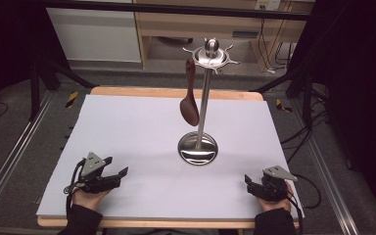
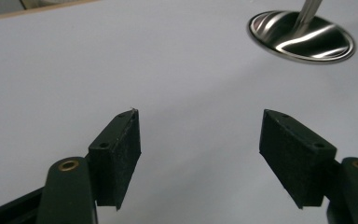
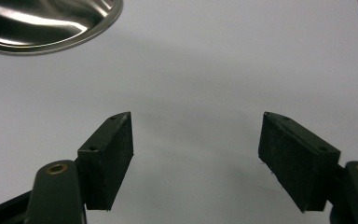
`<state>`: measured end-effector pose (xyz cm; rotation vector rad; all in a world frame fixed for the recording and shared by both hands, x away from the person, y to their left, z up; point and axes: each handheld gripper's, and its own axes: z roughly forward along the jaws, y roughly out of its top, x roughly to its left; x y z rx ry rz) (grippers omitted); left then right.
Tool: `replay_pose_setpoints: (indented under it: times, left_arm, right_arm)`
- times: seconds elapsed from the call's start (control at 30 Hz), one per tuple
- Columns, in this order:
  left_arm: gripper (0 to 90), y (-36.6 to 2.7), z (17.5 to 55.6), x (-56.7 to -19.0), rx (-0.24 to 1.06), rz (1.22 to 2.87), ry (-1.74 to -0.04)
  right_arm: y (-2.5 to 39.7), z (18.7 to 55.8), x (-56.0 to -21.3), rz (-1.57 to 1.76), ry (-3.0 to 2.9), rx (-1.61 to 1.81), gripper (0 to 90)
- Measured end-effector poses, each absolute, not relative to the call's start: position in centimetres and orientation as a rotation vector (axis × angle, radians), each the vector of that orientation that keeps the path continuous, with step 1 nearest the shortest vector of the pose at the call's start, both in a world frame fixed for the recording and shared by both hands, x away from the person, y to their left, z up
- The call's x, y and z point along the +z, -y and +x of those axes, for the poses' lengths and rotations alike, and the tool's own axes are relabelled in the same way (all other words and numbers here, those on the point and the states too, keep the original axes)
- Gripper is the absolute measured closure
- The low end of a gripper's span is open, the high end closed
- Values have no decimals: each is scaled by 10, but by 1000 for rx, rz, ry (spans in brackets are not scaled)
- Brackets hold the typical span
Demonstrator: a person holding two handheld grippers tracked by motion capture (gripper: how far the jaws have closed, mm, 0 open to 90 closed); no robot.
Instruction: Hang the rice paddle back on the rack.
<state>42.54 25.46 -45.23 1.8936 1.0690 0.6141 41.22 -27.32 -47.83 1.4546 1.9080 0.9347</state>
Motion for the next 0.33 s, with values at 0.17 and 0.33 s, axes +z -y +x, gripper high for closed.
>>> replay_pose_setpoints:
  times: [0.17,0.33]
  left_arm:
    - [280,-265,423,-457,645,1885,-1098]
    - [280,-275,422,-461,659,1876,-1136]
  right_arm:
    - [277,413,-480,1469,-1909,924,253]
    - [278,414,-481,1481,-1907,927,249]
